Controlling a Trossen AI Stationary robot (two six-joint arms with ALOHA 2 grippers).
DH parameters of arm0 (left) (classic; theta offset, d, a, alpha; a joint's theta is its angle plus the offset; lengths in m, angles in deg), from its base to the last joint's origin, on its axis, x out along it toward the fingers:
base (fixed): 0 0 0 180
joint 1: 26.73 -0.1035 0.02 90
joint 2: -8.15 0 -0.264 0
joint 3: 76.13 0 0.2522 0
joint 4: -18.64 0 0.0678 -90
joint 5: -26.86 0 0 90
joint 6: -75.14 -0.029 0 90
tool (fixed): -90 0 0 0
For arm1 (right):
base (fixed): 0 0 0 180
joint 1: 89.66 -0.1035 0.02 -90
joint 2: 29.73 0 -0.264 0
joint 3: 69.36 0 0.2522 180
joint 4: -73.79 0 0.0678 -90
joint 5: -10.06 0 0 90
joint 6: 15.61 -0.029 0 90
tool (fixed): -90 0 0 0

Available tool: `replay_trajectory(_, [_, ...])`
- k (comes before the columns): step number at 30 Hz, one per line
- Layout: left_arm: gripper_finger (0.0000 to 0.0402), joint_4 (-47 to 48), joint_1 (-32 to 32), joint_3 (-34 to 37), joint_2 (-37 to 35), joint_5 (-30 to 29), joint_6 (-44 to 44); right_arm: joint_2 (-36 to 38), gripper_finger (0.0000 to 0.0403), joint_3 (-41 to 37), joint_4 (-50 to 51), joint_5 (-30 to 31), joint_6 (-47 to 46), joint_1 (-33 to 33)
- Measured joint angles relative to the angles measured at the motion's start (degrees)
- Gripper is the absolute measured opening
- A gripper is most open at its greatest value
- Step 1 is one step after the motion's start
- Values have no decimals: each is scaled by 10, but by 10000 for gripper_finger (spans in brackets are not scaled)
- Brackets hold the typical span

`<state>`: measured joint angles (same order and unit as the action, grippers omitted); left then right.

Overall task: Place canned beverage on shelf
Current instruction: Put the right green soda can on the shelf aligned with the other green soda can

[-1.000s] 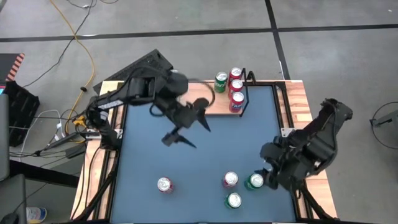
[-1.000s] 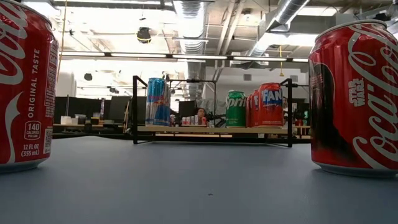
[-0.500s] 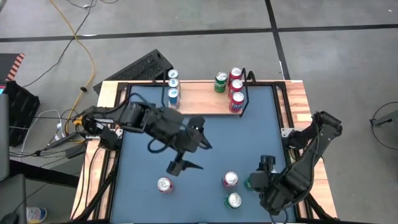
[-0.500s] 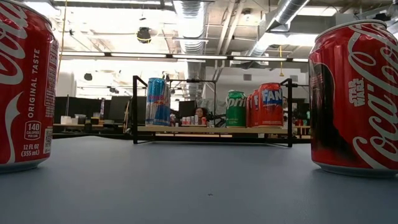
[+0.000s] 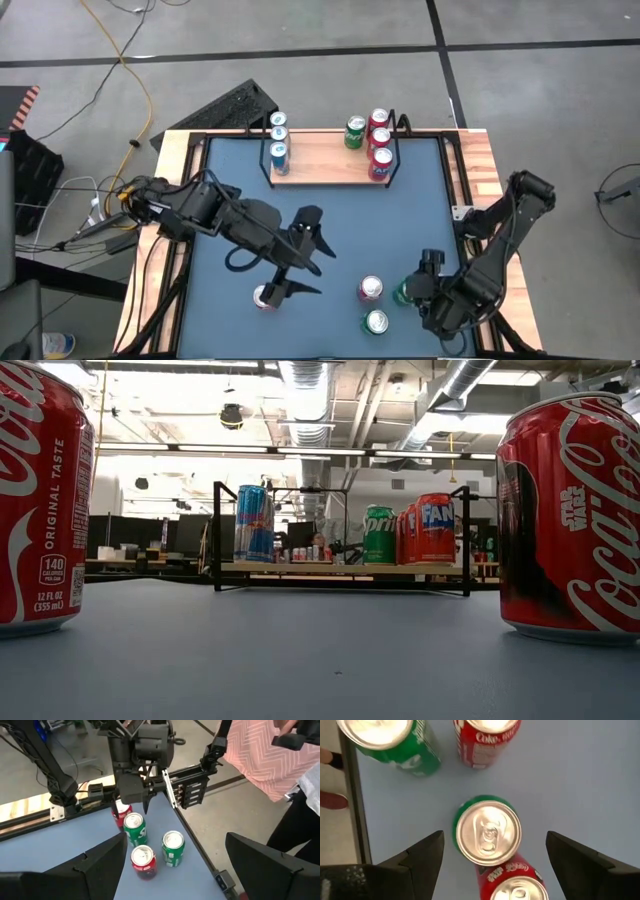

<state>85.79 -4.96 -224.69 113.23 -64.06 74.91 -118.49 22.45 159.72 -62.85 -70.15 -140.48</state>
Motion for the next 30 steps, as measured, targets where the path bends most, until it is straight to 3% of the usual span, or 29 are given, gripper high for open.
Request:
replay_trajectory(19, [323, 26, 0, 0, -1, -35, -8, -5, 328, -91, -116, -26, 10, 22])
replay_trajectory(30, [323, 55, -2, 0, -1, -64, -37, -3, 221, -89, -112, -67, 38, 43])
